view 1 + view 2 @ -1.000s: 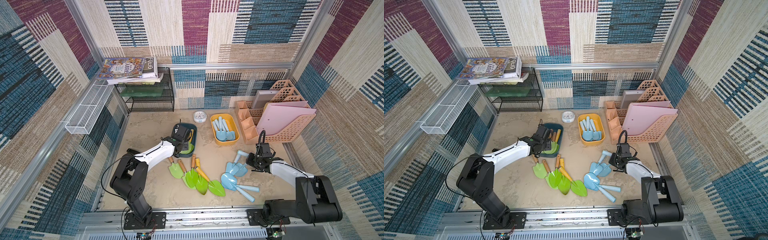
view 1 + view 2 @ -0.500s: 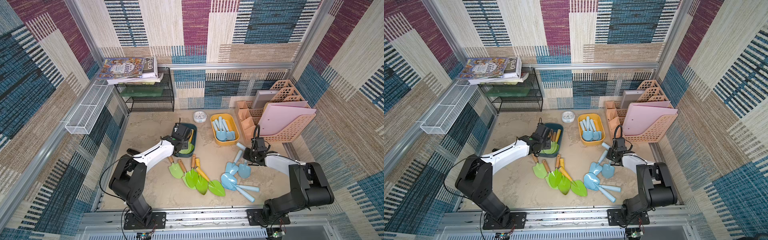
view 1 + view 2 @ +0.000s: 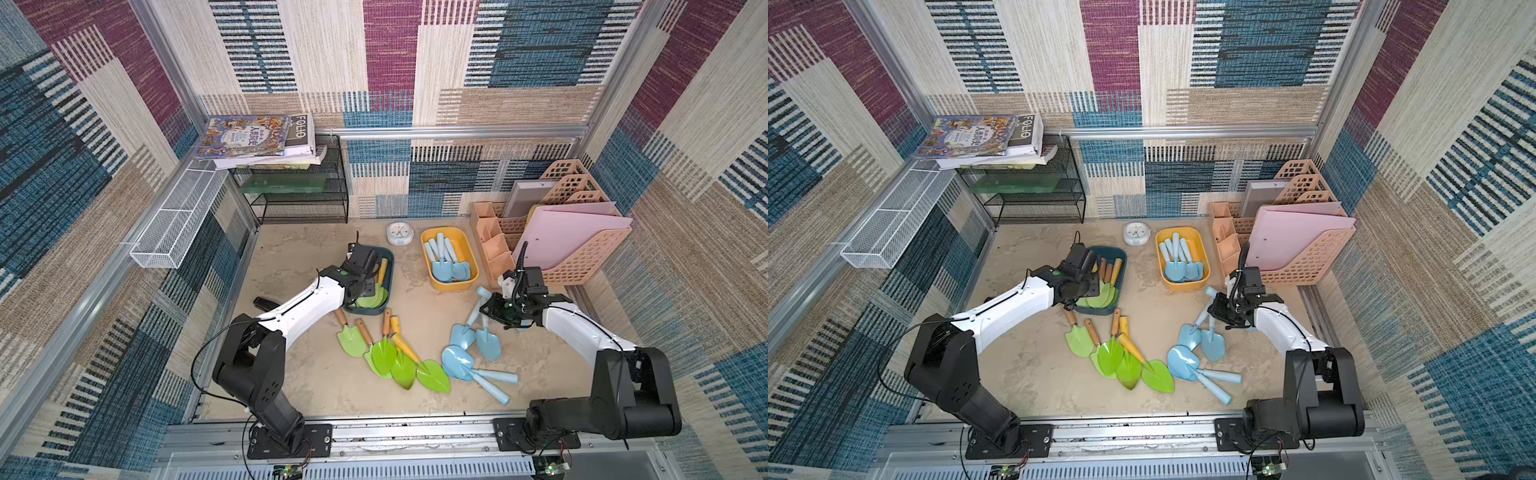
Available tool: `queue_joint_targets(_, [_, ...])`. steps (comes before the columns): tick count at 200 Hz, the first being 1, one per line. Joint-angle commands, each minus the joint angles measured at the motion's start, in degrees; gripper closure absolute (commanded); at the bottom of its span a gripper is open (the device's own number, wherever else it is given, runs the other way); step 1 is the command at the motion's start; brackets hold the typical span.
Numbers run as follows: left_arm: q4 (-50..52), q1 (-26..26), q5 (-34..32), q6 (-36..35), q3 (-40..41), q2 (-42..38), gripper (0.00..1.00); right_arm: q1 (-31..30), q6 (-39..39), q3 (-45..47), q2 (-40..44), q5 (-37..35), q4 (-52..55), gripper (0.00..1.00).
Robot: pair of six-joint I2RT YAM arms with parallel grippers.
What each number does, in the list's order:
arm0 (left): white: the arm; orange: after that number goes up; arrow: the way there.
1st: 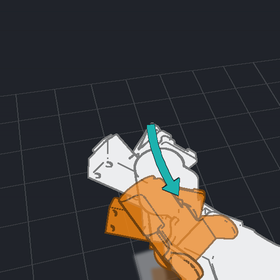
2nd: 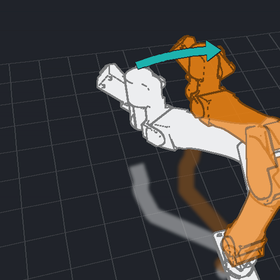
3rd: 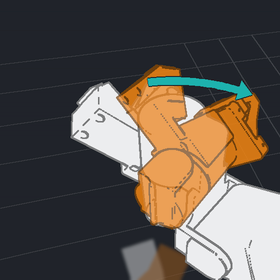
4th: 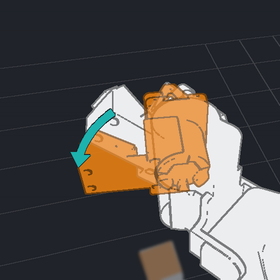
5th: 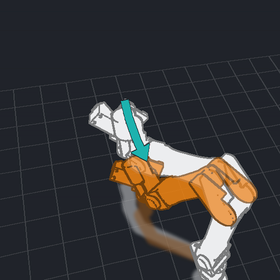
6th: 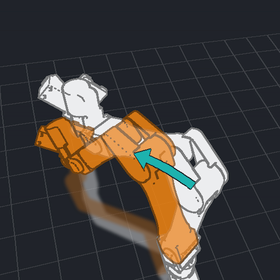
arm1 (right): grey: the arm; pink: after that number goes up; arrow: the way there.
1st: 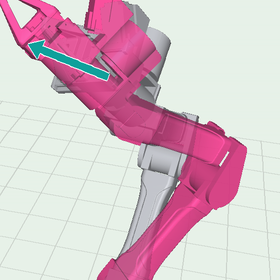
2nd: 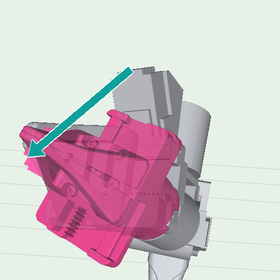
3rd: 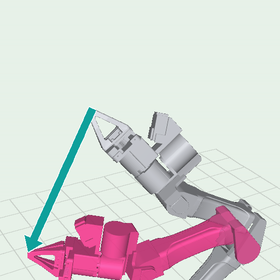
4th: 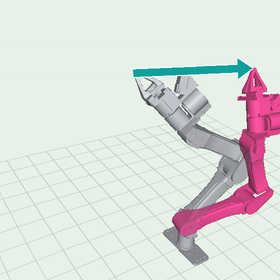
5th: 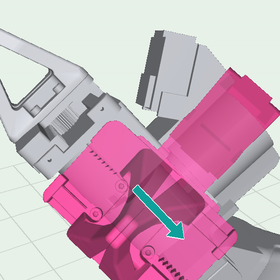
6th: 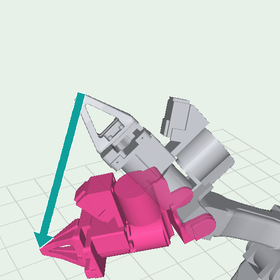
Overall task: Sort the small shovels by color and place them into the storage box
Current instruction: Pick up the shovel from the center of the board, then place the shovel in the storage box.
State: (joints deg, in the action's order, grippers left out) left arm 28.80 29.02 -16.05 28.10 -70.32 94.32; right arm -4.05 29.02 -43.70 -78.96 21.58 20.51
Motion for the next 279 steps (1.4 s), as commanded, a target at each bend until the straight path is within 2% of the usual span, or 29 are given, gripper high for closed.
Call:
queue_joint_targets(1, [0.8,-0.1,2.1,0.9,-0.1,-0.1,0.45,-0.3,1.9,-1.0,-1.6,7.7,-1.6,0.84])
queue_joint_targets(73, [-1.2,0.0,3.9,1.7,2.4,-0.3,0.45,-7.1,4.1,-9.6,-8.7,2.9,-1.4,0.84])
queue_joint_targets(116, [-1.7,-0.1,3.6,1.4,2.7,-0.3,0.45,-8.7,2.8,-21.8,-12.1,-2.6,2.1,0.84])
queue_joint_targets(166, [-1.7,-1.0,3.7,1.2,2.9,-0.8,0.45,-8.9,-1.4,-46.3,-29.5,-12.1,8.8,0.84])
queue_joint_targets(200, [-2.1,-1.2,4.1,1.5,3.4,-0.3,0.45,-9.7,-2.4,-61.7,-42.5,-14.8,11.7,0.84])
queue_joint_targets(234, [-2.0,-1.2,4.7,1.7,3.4,1.1,0.45,-11.9,-3.3,-73.0,-52.0,-17.0,13.6,0.84])
queue_joint_targets(279, [-1.8,-1.2,5.0,1.8,3.1,1.5,0.45,-14.9,-6.7,-83.5,-59.9,-22.3,17.9,0.84])
